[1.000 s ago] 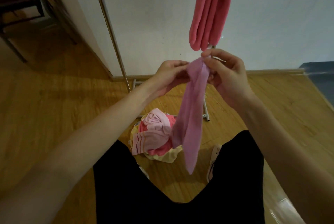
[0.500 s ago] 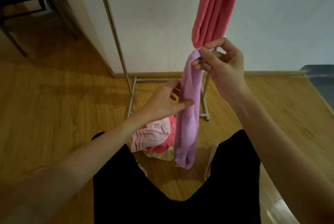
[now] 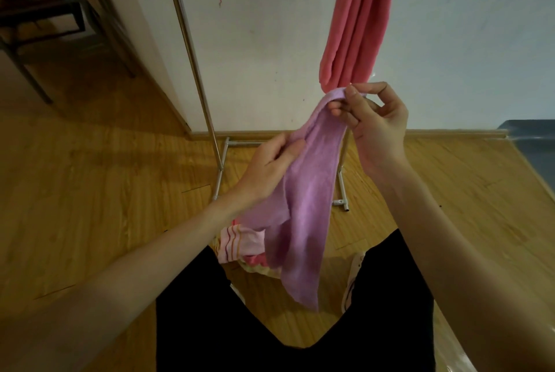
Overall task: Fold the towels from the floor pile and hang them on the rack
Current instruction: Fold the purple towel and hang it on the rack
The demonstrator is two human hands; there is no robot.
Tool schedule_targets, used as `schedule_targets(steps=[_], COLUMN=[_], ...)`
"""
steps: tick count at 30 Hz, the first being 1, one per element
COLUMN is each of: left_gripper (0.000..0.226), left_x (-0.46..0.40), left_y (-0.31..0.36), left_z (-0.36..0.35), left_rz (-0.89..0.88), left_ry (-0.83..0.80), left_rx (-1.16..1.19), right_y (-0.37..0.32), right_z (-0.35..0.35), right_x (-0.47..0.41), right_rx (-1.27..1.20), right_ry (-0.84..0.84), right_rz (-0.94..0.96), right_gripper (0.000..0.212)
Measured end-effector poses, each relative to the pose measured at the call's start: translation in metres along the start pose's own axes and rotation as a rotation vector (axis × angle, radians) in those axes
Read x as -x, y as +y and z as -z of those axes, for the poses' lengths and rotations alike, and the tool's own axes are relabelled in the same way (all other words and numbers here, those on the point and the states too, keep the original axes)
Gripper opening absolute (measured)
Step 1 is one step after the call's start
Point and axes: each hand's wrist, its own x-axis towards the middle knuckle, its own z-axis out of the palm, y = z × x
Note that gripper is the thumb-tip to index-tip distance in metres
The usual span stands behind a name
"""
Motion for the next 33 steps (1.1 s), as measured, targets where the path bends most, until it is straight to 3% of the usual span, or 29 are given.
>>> schedule_targets(steps=[3,6,8,13,17,22,29,33], left_gripper=[0.008,0.031,0.031,0.024,0.021,0.021,0.029,0.022], left_x=[-0.001,0.0,0.002,0.01,0.012,0.006,0.0,-0.001], left_y=[0.002,0.0,-0.003,-0.027,-0.027,-0.005,0.005,0.01], left_z=[0.001,0.007,0.014,0.031,0.033,0.029,0.027,0.029], left_rz=[-0.02,-0.068,-0.111,-0.078,0.055,0.172,0.147,0.182], left_ry=[-0.027,0.012,0.005,0.018,0.121,0.161,0.13,0.169], left_rx=[-0.042,-0.152,-0.205,-0.515,-0.344,-0.011,0.038,0.112], right_y=[0.0,-0.001,0.0,0.008,0.02,0.041,0.076,0.089], right_z=[-0.002,-0.003,-0.002,0.005,0.021,0.053,0.076,0.075], right_x=[0.002,0.004,0.005,0.012,0.018,0.02,0.031,0.043], right_rx=[0.019,0.023,0.016,0.007,0.086,0.468,1.038,1.112], right_ry=[-0.016,-0.036,-0.034,0.003,0.007,-0.001,-0.087,-0.134], right_rz=[0.014,0.028,0.026,-0.017,-0.026,-0.024,0.145,0.327], right_gripper=[0.006,0.006,0.006,0.006,0.011,0.033,0.012,0.007])
